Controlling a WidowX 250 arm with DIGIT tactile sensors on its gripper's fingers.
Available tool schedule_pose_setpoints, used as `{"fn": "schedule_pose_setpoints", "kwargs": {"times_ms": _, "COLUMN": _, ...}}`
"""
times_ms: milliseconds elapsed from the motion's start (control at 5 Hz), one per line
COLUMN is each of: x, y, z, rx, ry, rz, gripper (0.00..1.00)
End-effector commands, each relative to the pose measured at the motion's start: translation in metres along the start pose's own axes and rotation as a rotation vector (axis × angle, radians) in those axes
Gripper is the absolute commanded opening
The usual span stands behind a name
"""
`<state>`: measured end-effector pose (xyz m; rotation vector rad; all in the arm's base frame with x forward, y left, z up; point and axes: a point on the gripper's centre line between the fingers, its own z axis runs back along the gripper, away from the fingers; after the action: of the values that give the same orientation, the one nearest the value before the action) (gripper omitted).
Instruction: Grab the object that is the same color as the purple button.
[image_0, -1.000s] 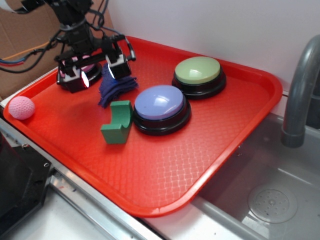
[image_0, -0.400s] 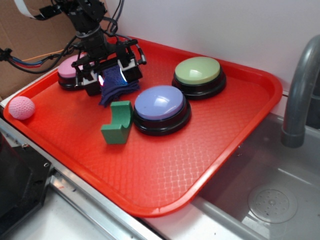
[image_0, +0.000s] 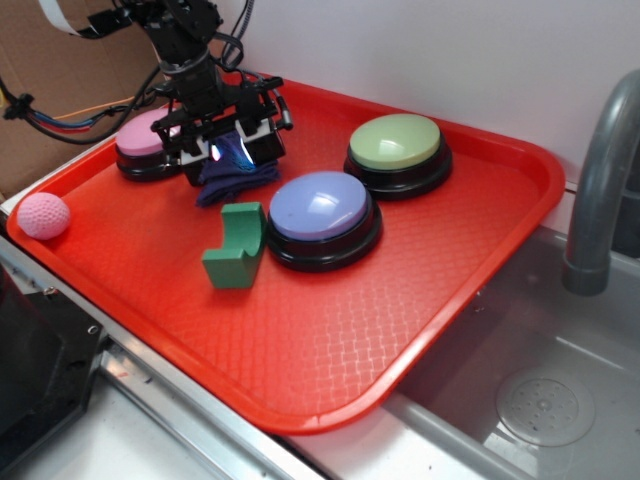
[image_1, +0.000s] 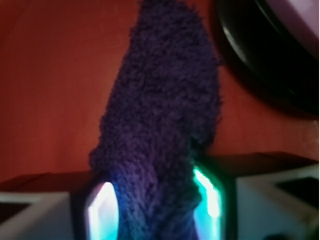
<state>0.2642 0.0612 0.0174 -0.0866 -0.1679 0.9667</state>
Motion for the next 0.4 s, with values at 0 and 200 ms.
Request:
{"fn": "schedule_pose_setpoints", "kwargs": {"times_ms": 0, "x": 0.006, "y": -0.001, "z": 0.015, "rx": 0.007, "ry": 0.061, "rz": -0.189, "gripper": 0.0}}
{"fn": "schedule_pose_setpoints", "kwargs": {"times_ms": 200, "x": 0.003, "y": -0.002, "z": 0.044, "rx": 0.0, "ry": 0.068, "rz": -0.366, "gripper": 0.0}}
